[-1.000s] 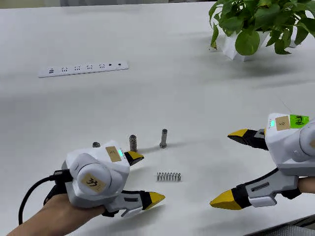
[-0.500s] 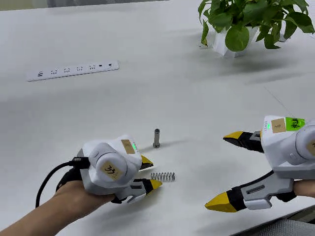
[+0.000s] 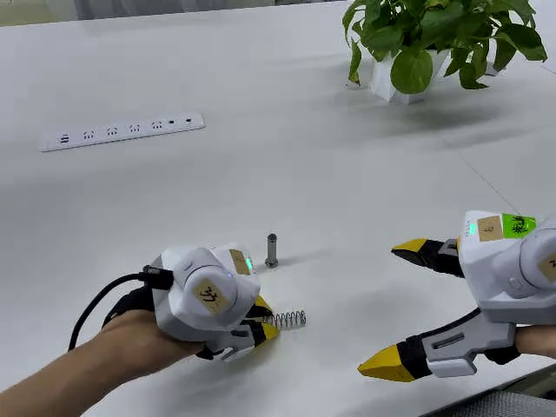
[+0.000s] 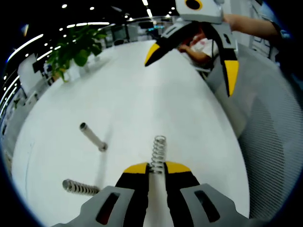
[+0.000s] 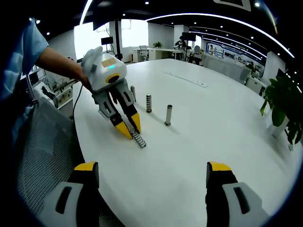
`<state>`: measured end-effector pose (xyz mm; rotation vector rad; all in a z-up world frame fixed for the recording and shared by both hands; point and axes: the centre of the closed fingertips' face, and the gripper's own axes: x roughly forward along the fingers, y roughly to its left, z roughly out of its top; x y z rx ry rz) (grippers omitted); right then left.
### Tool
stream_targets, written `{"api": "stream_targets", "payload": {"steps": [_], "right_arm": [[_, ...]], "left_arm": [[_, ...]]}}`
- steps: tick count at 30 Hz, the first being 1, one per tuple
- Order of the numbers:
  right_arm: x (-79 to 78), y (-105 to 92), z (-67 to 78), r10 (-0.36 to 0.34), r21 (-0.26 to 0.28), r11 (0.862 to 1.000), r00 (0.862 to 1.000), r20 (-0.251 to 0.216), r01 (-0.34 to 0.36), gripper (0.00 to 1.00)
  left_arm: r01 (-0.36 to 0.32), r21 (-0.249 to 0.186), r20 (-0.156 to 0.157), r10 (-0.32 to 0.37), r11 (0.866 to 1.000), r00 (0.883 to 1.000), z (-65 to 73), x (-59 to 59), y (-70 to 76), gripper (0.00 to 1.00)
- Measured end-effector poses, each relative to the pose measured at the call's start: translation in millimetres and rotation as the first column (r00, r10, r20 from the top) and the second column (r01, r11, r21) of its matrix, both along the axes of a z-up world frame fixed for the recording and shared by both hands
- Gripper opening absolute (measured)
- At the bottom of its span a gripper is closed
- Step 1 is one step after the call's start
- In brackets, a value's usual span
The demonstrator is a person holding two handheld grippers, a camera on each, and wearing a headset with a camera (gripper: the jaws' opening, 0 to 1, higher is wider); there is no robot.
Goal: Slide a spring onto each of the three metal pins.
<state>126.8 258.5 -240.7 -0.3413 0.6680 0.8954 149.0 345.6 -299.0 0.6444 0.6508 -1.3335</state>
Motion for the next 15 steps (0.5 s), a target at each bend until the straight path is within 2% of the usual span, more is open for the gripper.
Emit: {"api": "stream_targets", "payload": {"steps": [6, 8, 11, 15], "right_arm": [[-1.1, 1.8, -1.5, 0.000, 0.002, 1.000, 1.000, -0.003, 0.000, 0.95], [-1.5, 3.2, -1.9, -0.002, 0.010, 1.000, 1.000, -0.006, 0.002, 0.94], [-2.7, 5.8, -2.5, 0.002, 0.015, 1.000, 1.000, -0.011, -0.002, 0.94], [-3.4, 8.2, -2.4, 0.004, 0.018, 1.000, 1.000, -0.012, -0.004, 0.94]], "left_arm": [[0.031, 0.054, -0.009, -0.031, 0.998, 0.999, -1.2, -0.4, -0.5, 0.12], [0.035, 0.072, -0.020, -0.034, 0.997, 0.999, -1.5, 0.7, -0.5, 0.11], [0.023, 0.097, -0.053, -0.018, 0.995, 0.998, -2.0, 1.4, -0.5, 0.11], [0.000, 0.110, -0.082, 0.009, 0.994, 0.997, -1.6, 1.4, 0.0, 0.10]]}}
